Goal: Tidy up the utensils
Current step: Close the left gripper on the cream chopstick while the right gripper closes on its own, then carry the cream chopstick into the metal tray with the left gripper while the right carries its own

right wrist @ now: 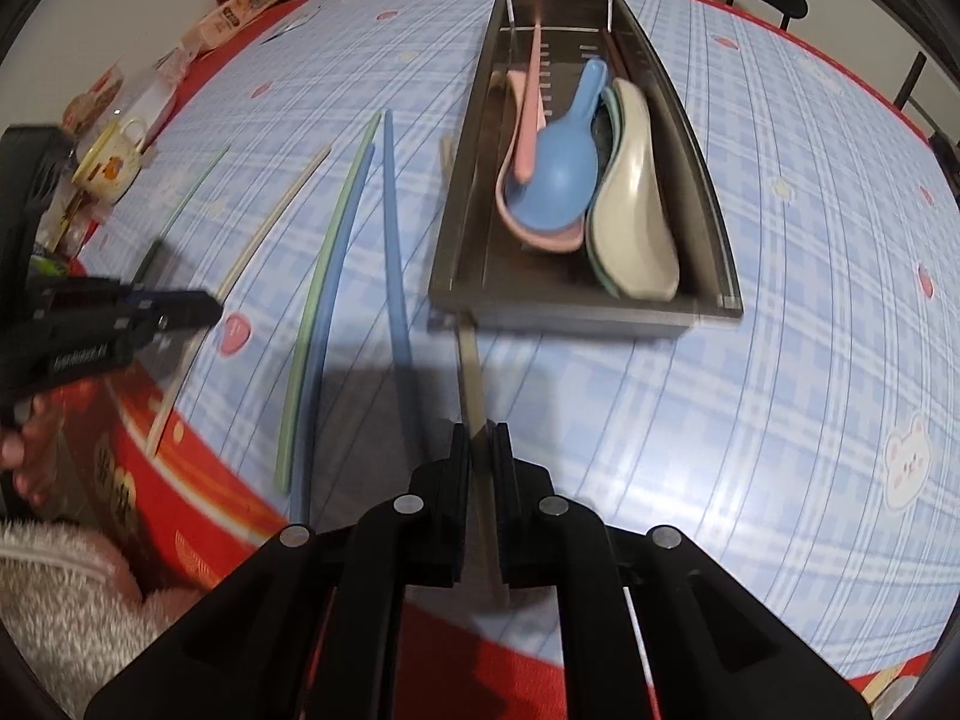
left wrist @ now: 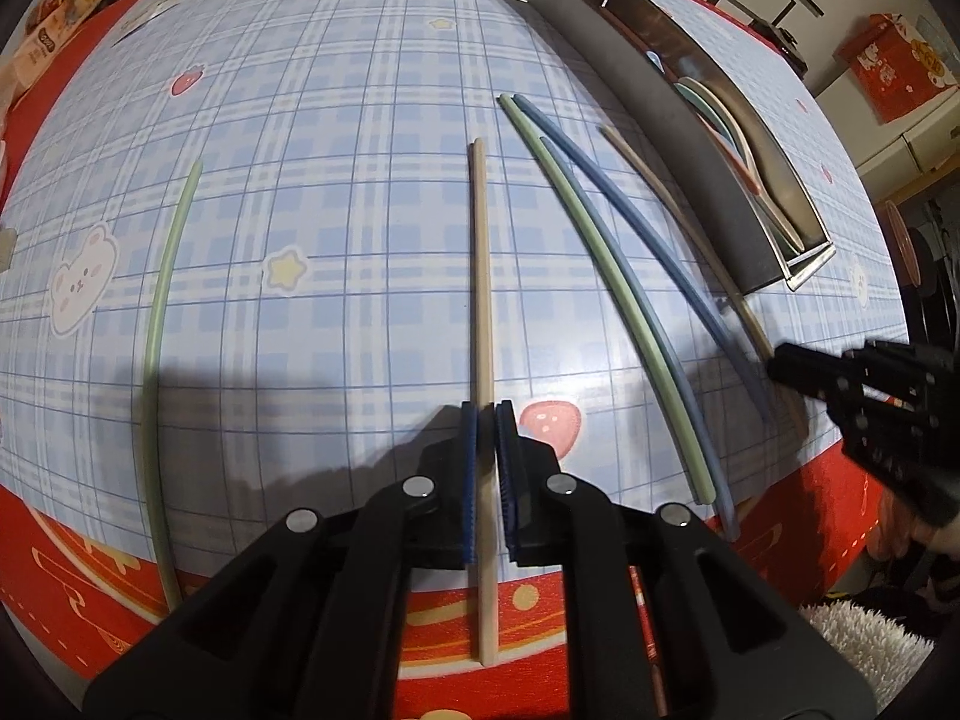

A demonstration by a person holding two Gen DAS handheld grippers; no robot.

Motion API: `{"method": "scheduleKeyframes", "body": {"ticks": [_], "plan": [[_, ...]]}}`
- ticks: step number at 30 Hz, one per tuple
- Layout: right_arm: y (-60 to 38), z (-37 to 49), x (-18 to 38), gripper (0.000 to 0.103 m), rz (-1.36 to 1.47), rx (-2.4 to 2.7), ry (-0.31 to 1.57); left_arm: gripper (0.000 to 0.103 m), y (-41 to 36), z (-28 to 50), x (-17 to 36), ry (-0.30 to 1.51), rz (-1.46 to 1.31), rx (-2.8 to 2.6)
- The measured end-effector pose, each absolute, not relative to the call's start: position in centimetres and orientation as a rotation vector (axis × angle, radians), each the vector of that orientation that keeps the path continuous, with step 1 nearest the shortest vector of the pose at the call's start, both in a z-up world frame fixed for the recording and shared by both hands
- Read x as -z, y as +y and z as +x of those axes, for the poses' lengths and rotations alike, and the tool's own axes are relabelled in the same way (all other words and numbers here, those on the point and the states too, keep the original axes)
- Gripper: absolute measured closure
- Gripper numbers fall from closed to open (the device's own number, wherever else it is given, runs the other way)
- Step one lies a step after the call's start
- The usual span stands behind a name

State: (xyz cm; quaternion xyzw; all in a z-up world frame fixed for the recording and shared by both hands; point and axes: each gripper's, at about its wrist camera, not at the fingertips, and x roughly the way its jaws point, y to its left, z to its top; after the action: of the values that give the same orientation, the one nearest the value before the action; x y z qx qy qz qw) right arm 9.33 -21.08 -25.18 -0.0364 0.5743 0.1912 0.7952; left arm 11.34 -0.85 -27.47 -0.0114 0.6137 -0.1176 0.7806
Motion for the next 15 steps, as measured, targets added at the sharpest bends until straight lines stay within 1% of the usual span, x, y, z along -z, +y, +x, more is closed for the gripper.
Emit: {"method": "scheduleKeyframes", "body": {"ticks": [3,7,9,11,12,13,15], "plan": [[-20.7,10.2,25.2,0.092,-0.081,-0.396,1.218,0.09,-0.9,11.3,27.5,1.323,-0.024,0.258],[-19.5,10.9,25.1,0.076,-0.101,-0.394,1.202,0.09,-0.8,11.3,27.4,1.322,-0.024,0.262],[-18.5,11.0,25.2,0.076,-0.143,-0.388,1.186,0.09,-0.9,11.3,27.5,1.321,-0.019,0.262],[-18.2,11.0,25.2,0.077,-0.164,-0.383,1.174,0.09,-0.9,11.3,27.4,1.322,-0.016,0.265],[-18.1,11.0,25.2,0.081,-0.163,-0.378,1.173,0.09,-1.0,11.2,27.4,1.322,-0.018,0.264],[-18.2,11.0,25.2,0.092,-0.162,-0.369,1.173,0.09,-1.0,11.2,27.4,1.323,-0.02,0.265],[-18.8,11.0,25.3,0.095,-0.136,-0.372,1.181,0.091,-0.9,11.3,27.4,1.325,-0.026,0.269]]}}
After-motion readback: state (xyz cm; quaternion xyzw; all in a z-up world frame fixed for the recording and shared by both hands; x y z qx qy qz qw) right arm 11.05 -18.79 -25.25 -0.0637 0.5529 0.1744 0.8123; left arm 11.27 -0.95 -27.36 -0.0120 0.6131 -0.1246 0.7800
